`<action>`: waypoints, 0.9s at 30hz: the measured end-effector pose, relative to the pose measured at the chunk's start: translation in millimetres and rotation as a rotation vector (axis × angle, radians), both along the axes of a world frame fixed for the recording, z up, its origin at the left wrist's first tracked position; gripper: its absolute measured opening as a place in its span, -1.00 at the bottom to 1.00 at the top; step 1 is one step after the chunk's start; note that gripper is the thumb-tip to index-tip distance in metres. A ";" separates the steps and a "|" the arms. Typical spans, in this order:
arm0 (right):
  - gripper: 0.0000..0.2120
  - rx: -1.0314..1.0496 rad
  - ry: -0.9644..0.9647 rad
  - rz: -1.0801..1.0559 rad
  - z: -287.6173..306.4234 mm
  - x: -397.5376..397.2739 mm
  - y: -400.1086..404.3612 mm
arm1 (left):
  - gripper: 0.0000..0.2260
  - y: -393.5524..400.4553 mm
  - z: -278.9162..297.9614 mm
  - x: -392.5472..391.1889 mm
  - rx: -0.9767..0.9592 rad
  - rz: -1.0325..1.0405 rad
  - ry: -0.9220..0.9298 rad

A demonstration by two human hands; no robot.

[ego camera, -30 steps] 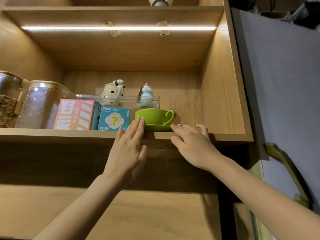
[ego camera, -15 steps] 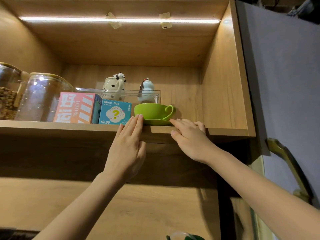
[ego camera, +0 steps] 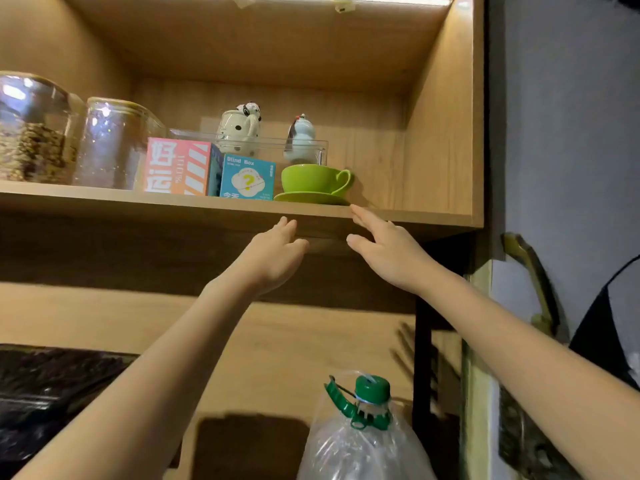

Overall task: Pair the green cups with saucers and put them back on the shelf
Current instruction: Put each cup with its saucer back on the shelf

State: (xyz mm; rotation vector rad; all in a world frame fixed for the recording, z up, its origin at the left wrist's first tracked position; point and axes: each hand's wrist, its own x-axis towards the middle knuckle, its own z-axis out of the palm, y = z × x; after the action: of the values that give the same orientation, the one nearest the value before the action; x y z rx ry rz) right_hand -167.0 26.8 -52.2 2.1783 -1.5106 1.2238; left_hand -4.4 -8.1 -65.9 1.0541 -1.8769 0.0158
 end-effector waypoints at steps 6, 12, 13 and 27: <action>-0.64 0.192 -0.320 0.189 -102.4 18.4 51.6 | -0.69 58.8 -99.3 16.7 0.268 -0.213 0.345; -0.81 0.523 -0.451 0.242 -219.0 22.6 78.9 | -0.69 82.0 -212.0 34.6 0.390 -0.078 0.248; -0.81 0.593 -0.468 0.233 -242.7 24.4 84.9 | -0.72 89.4 -234.9 38.6 0.435 -0.070 0.245; -0.85 1.173 -0.605 0.005 -500.6 46.5 141.2 | -0.74 160.1 -483.4 96.7 0.943 0.162 0.124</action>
State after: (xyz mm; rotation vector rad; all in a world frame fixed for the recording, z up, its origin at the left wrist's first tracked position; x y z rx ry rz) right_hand -120.6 168.0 -552.9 2.4525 -3.0645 1.1925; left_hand 92.3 152.0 -549.3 1.7705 -1.6736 -0.8915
